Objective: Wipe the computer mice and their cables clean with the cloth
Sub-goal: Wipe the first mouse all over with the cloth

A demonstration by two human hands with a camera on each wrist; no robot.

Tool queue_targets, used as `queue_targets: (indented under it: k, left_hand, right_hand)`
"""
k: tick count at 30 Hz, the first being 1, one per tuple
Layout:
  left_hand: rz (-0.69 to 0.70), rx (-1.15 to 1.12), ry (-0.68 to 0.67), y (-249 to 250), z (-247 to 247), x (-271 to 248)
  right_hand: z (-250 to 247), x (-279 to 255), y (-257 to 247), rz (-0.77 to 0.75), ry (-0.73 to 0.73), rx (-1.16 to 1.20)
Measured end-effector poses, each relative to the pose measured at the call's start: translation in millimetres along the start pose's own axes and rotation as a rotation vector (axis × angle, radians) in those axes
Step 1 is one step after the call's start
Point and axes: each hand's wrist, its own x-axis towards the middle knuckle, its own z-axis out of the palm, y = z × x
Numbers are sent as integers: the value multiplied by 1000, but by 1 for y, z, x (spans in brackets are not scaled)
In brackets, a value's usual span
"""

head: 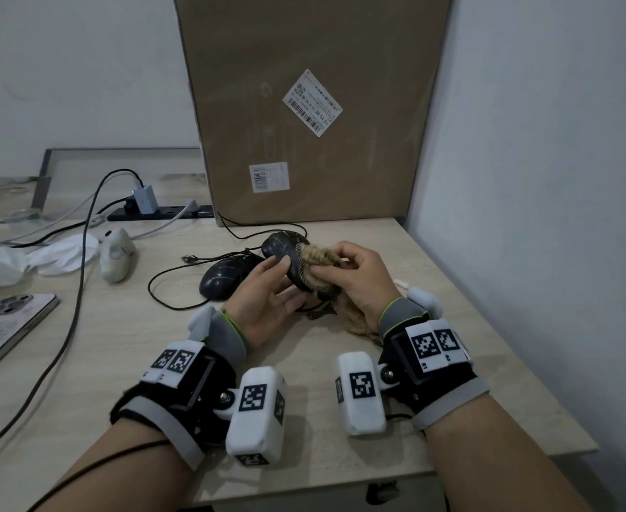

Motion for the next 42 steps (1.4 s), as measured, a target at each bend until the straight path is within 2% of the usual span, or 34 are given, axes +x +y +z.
queue_targets:
  k: [4,7,14,23,29,32,36,42]
  left_hand:
    - [41,-12,54,-2,-2,4]
    - [21,22,87,-2,-4,5]
    - [-25,135,-54,-3,-5,3]
    - [92,181,-17,-2,-5,3]
    - [172,304,8,-5,-2,1]
    - [166,341,10,-5,-4,2]
    - [110,326,-30,-3,-7,2]
    - [3,337,-62,-3,-7,0]
  right_hand:
    - [4,-2,1,-35,-79,-19]
    - [5,-4,-2,-40,-67,-28]
    - [0,-4,-4,-18,20,-23]
    - [3,-6,-5,11,-51,-55]
    - [2,-3,-2,3,21,-72]
    - [2,-3,-1,-7,42,-89]
    - [0,-1,-1,-30,97,-98]
    - [-8,7,4,-69,328,-88]
